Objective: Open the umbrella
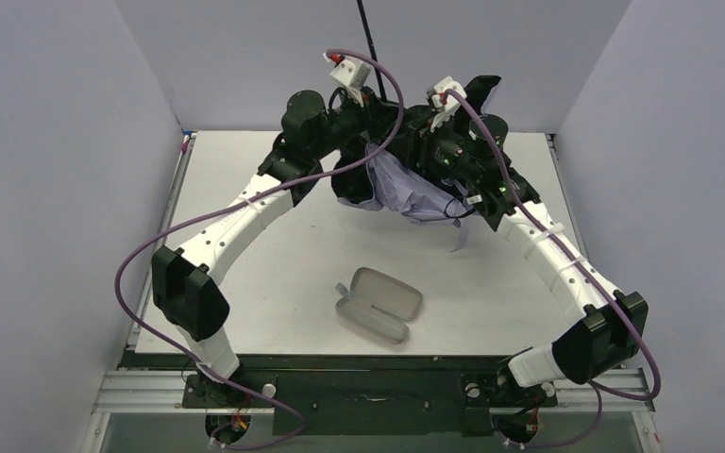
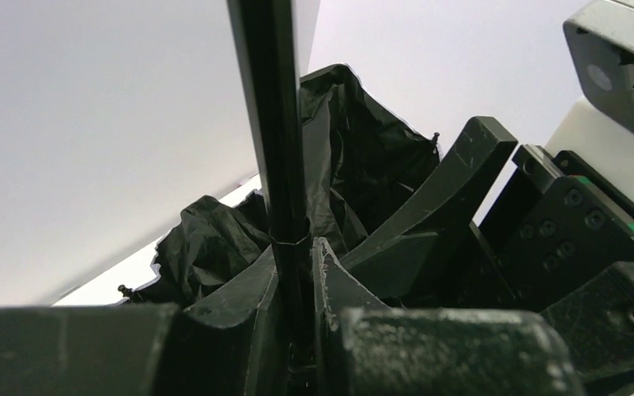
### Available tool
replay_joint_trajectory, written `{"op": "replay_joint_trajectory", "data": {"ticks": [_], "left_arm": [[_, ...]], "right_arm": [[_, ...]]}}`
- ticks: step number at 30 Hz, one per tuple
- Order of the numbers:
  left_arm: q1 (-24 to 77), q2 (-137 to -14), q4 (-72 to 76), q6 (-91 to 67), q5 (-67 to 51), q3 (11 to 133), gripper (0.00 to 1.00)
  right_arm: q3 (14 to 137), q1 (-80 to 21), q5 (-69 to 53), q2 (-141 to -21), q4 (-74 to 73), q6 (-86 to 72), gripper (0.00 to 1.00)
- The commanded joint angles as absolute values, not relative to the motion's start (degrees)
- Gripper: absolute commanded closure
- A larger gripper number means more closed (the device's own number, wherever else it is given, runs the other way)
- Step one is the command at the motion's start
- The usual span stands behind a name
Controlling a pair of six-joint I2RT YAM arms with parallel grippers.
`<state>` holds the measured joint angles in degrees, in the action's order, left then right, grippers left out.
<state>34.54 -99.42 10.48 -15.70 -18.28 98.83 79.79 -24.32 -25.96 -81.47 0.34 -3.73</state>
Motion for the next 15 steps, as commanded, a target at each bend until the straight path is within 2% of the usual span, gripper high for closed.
{"op": "replay_joint_trajectory", "data": {"ticks": [1, 4, 10, 15], "left_arm": [[35.4, -96.1, 14.4, -18.1, -22.0, 102.8, 1.00], [35.5, -96.2, 14.1, -18.2, -21.9, 103.0, 1.00], [35.6, -96.2, 13.6, -18.9, -22.3, 103.9, 1.00], [35.6, -96.5, 13.2, -19.7, -22.7, 104.9, 1.00]], "right_arm": [[82.6, -25.0, -25.1, -83.0, 1.9, -0.5, 0.51], [82.3, -25.1, -24.6, -83.1, 2.2, 0.9, 0.54], [81.6, -25.2, -24.9, -83.1, 1.2, 2.8, 0.81], [80.7, -25.2, -24.8, -82.9, 1.4, 2.9, 0.84]]}}
